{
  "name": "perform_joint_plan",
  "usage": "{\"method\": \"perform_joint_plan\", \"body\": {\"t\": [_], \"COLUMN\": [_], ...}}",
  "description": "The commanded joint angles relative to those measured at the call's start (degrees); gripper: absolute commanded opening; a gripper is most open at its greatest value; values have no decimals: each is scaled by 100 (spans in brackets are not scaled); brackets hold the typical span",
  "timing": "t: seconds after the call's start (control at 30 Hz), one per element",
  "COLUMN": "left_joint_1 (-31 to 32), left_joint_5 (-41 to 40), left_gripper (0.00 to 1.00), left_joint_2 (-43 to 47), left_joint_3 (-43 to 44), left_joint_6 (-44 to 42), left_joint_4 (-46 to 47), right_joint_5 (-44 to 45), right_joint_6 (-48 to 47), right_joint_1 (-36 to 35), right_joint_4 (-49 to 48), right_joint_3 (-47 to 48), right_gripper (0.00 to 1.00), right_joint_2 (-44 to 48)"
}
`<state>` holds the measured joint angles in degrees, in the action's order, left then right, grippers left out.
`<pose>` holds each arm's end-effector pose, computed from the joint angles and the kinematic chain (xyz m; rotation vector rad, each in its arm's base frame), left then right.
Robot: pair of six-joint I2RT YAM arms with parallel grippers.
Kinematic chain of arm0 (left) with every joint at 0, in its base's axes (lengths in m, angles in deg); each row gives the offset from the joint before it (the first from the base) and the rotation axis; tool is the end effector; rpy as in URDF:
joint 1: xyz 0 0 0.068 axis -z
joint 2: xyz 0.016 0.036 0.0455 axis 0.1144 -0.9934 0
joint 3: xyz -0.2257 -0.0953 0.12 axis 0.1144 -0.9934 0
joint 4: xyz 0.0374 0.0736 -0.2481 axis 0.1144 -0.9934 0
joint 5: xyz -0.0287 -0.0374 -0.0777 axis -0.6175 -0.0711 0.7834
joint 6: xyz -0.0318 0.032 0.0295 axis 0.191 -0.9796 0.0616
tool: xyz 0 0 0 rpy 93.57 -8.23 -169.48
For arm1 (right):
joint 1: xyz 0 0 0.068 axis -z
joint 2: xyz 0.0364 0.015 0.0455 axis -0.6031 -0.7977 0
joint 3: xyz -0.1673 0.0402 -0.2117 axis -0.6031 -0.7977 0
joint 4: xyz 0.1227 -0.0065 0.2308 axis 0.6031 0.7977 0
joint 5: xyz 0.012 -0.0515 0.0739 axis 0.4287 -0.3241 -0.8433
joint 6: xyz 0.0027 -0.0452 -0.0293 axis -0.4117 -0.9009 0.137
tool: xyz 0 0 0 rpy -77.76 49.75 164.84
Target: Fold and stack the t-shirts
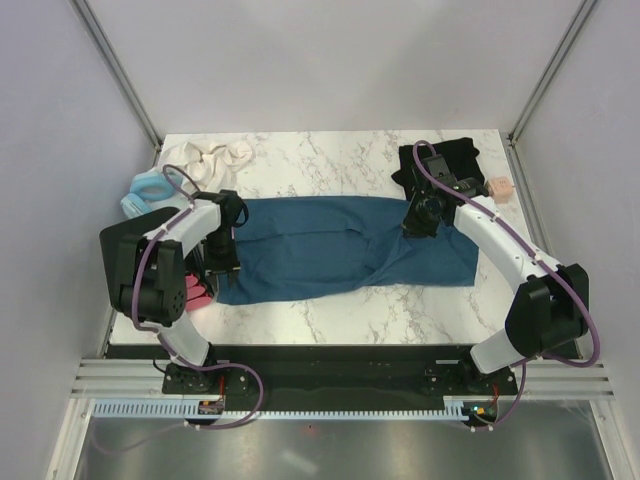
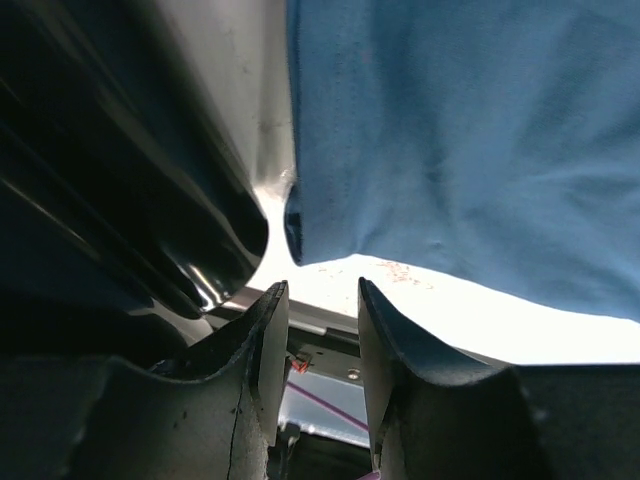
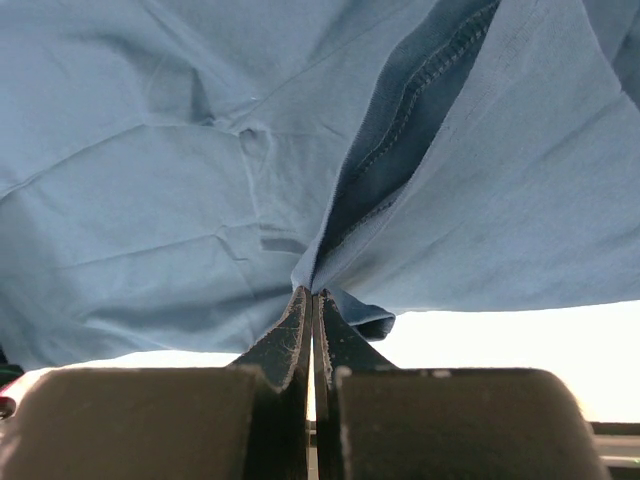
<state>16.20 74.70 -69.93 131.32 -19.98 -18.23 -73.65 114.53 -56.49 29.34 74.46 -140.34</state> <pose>0.2728 -0.0402 0.1888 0.3472 -3.0136 -0.3080 0.2915 0.1017 0.2811 0.5684 2.6436 0.3095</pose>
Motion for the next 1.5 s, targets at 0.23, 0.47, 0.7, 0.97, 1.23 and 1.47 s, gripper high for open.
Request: {"method": "perform_joint_plan", "body": {"t": [0.23,0.47,0.7,0.97,1.23,1.47], "left_joint_1": [65,101,215,329,329,329], "left_joint_5": [-727,-639,-411,-551,-429,-191], "left_gripper": [41,41,41,40,41,40], "left_joint_2": [-490,-639,-841,-990,-1087,-1281], "left_joint_3": [611,541,523,497,462,550], "left_joint_6": [104,104,51,86,51,-19], "left_joint_4": [-581,-678,-678,-625,-599,-590], "right_joint_5": [-457,-729,-817,-949,-1081,-1204], "right_joint_6": [92,83,92,83,57,83], "right_joint_1": [24,94,120,287,463,525], "right_joint_4": [-531,-689,-742,-751,-759,-768], "right_joint_3": [-78,-105,-131,-52,0,45], "right_gripper": [0,0,0,0,0,0], "right_joint_2": [159,142,159,230,300,256]}}
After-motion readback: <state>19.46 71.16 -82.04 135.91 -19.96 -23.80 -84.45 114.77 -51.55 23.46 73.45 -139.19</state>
